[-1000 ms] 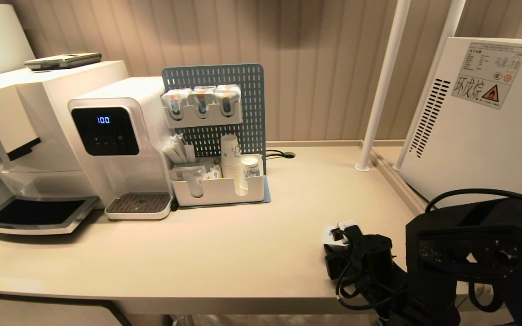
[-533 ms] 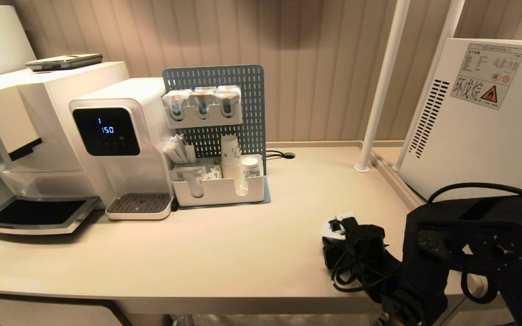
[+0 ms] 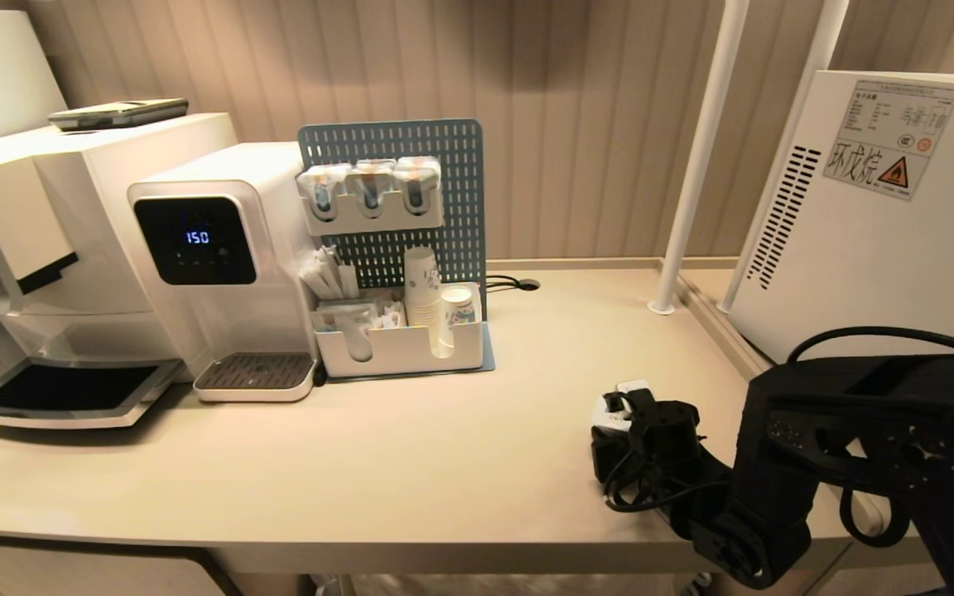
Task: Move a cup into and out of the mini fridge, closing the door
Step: Place the yoghurt on the table
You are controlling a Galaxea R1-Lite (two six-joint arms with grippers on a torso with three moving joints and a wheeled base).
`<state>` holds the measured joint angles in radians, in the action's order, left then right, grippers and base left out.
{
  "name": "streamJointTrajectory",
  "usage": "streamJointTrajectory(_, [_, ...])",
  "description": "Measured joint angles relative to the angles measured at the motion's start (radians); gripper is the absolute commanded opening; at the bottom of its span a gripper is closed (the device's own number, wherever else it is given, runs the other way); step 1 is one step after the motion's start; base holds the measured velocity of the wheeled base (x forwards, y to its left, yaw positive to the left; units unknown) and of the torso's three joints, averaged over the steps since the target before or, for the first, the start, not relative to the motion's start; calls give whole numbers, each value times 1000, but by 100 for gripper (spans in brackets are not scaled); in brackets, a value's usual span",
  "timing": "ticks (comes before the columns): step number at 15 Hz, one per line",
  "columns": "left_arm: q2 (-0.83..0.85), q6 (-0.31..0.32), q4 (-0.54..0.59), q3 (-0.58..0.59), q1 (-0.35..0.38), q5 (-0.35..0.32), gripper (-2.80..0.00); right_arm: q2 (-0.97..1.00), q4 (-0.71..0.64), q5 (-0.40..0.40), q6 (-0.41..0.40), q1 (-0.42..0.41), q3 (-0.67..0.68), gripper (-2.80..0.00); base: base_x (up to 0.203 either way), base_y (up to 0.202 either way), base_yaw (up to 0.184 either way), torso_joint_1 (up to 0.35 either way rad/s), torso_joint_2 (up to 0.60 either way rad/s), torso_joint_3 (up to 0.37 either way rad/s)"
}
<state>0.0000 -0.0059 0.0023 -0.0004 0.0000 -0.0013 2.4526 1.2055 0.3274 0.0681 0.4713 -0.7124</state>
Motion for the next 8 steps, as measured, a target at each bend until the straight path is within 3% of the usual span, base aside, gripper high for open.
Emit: streamJointTrajectory(8, [0, 0, 0, 0, 0, 0, -280, -51, 15, -40, 17, 4, 84, 0, 0, 0, 0, 0, 0, 0])
